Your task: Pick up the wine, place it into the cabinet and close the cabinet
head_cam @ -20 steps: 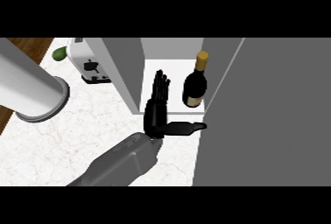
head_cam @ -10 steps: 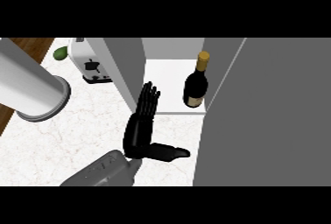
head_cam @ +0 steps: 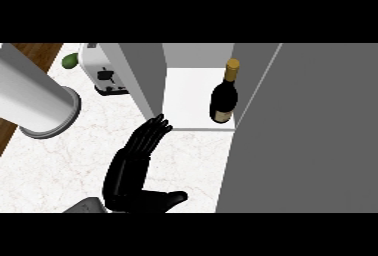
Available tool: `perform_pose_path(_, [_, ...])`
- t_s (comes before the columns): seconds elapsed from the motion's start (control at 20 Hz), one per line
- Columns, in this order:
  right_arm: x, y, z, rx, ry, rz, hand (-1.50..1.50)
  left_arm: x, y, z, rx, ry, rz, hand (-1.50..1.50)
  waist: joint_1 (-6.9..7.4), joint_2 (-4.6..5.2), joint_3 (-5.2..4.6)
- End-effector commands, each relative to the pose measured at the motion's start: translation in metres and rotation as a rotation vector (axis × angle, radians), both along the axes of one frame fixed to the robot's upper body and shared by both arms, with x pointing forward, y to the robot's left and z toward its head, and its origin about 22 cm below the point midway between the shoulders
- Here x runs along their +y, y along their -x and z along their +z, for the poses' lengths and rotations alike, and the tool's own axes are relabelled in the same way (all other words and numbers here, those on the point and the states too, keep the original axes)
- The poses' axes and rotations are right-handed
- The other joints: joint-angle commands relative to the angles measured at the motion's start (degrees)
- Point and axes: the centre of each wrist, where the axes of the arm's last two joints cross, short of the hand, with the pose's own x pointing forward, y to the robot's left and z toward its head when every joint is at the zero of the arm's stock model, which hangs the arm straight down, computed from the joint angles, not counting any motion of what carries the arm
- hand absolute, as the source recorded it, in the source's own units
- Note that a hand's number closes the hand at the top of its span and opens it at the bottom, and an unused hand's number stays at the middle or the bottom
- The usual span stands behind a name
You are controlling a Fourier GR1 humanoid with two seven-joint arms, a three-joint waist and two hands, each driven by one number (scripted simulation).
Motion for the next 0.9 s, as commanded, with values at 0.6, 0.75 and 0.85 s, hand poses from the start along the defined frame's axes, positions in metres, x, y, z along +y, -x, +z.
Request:
perform_pose_path(0.6, [0.048, 0.048, 0.011, 0.066, 0.013, 0.375, 1.5, 0.101, 0.054, 0.036, 0.007, -0.014, 0.014, 1.5, 0.07, -0.14, -0.11])
perform_pose_path(0.75, [0.062, 0.055, 0.012, 0.1, 0.011, 0.44, 1.5, 0.118, 0.071, 0.043, 0.008, 0.017, 0.048, -1.5, 0.52, -0.29, -0.12])
perform_pose_path(0.85, [0.084, 0.06, 0.015, 0.101, 0.0, 0.49, 1.5, 0.139, 0.057, 0.048, -0.029, 0.024, 0.062, -1.5, 0.33, -0.41, -0.21])
